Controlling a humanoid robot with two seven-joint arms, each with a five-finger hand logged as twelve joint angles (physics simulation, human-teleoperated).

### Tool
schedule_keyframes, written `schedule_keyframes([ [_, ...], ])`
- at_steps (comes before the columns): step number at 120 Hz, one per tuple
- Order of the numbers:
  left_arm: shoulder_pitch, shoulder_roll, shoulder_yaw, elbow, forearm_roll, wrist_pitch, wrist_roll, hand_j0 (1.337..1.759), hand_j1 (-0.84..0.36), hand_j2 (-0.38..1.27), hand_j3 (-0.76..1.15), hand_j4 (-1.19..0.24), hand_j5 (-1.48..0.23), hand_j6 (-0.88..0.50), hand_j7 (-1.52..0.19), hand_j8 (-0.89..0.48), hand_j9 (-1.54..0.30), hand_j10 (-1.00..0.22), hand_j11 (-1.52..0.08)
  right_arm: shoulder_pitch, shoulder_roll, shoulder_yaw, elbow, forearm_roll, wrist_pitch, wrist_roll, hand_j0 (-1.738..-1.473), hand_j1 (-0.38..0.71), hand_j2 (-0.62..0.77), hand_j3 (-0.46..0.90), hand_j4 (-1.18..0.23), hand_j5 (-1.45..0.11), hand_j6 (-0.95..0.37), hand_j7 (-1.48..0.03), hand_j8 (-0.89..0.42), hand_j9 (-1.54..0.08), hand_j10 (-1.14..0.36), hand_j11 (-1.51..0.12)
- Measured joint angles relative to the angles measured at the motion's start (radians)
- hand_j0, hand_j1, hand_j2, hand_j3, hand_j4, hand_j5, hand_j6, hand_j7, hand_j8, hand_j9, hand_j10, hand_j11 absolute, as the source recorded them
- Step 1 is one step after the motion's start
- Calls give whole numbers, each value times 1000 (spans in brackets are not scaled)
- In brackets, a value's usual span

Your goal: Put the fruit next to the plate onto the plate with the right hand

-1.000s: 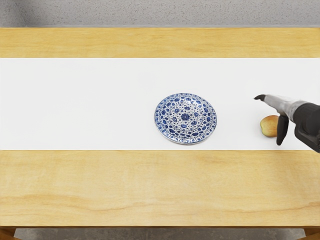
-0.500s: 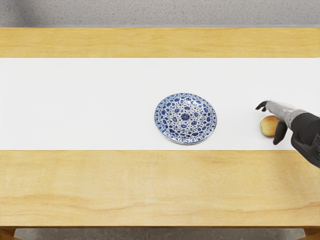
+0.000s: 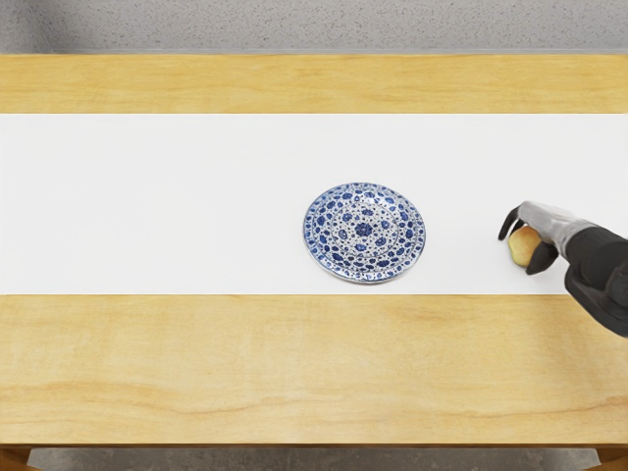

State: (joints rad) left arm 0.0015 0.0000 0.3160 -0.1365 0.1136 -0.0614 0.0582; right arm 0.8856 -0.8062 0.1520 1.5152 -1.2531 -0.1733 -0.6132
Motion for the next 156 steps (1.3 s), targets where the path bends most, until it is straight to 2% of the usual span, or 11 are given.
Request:
schedule_keyframes([
  [42,0,0,0,0,0,0,0,1658,55,49,0,-245,-318,-245,-318,-245,-318,-245,-318,46,37,19,-19,20,0,0,-1648,193,12,-1,-690,-874,-366,-881,-274,-882,-332,-880],
  [62,0,0,0,0,0,0,0,1658,55,49,0,-245,-318,-245,-318,-245,-318,-245,-318,121,108,23,-20,42,1,0,-1647,194,12,-1,-703,-897,-353,-901,-262,-904,-324,-898],
  [93,0,0,0,0,0,0,0,1658,55,49,0,-245,-318,-245,-318,-245,-318,-245,-318,205,273,25,-26,91,0,0,-1647,190,43,-1,-711,-929,-360,-923,-259,-928,-335,-915],
  [125,0,0,0,0,0,0,0,1658,55,49,0,-245,-318,-245,-318,-245,-318,-245,-318,213,436,24,-101,102,0,1,-1647,157,34,0,-714,-955,-397,-937,-279,-955,-365,-936],
  [156,0,0,0,0,0,0,0,1658,55,49,0,-245,-318,-245,-318,-245,-318,-245,-318,187,472,23,-134,97,-1,0,-1646,156,12,-1,-723,-930,-398,-932,-286,-939,-362,-934],
])
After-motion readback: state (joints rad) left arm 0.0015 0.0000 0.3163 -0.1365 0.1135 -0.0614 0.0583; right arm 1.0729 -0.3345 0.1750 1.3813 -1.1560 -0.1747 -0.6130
